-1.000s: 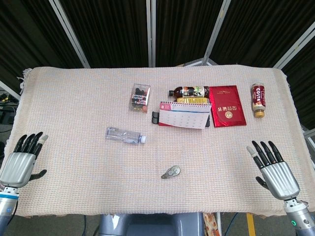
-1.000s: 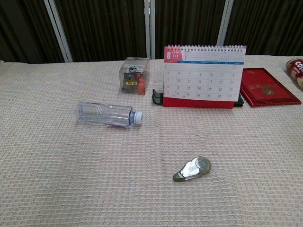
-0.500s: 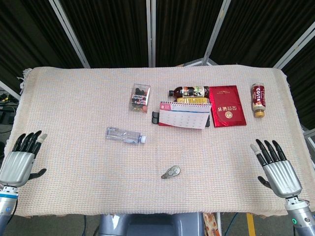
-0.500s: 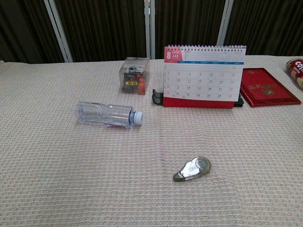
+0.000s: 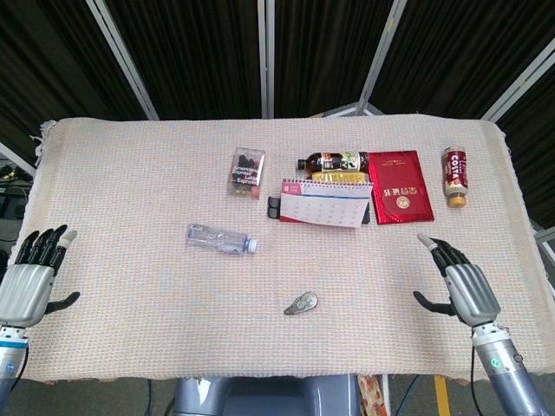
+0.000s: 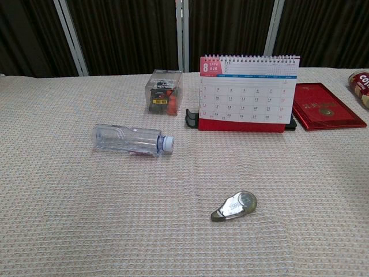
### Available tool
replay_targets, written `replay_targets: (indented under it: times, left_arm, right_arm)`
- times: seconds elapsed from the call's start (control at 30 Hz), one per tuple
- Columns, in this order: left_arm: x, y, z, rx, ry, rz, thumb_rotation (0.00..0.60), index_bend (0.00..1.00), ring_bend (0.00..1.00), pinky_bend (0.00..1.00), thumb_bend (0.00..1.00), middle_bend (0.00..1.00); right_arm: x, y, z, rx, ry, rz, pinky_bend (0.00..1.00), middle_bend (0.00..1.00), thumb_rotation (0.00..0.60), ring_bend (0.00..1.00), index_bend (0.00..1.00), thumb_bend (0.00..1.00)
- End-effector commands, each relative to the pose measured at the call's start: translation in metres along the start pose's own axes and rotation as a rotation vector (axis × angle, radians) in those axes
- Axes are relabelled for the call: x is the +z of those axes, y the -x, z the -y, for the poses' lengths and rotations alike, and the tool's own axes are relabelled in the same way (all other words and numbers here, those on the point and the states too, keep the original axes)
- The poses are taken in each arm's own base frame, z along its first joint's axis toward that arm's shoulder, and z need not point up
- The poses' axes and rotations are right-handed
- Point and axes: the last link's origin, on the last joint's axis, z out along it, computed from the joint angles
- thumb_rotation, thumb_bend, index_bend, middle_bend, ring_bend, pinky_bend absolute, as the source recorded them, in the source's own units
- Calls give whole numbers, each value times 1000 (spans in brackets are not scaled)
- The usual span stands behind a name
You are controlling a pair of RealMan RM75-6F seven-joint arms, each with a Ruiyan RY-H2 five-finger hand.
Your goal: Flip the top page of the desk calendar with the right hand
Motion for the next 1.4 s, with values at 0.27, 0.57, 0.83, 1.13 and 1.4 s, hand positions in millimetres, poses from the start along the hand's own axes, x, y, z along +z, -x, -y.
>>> replay_targets:
  times: [0.27, 0.57, 0.83, 1.13, 1.4]
  left_arm:
    - [-1, -7, 3, -43, 2, -46, 600, 0, 0, 0, 33, 0]
    - [0, -11, 5, -53, 3, -89, 600, 0, 0, 0, 35, 0]
    - [1, -11, 7, -61, 5, -105, 600, 0, 0, 0, 35, 0]
    - [1, -10, 6, -59, 15, -98, 600, 0, 0, 0, 35, 0]
    - [0, -10, 4, -61, 22, -93, 600, 0, 0, 0, 35, 0]
  right_arm:
    - [59, 38, 51, 963, 234, 343, 530, 710, 600, 707, 0, 581]
    - [93, 65, 49, 1164, 349, 467, 551, 753, 600, 749, 0, 655]
    - [115, 80, 36, 1218, 403, 466, 552, 753, 600, 750, 0, 655]
    - [128, 86, 27, 1270, 442, 454, 551, 753, 600, 749, 0, 655]
    - [136, 88, 24, 1274, 449, 451, 551, 753, 600, 750, 0, 655]
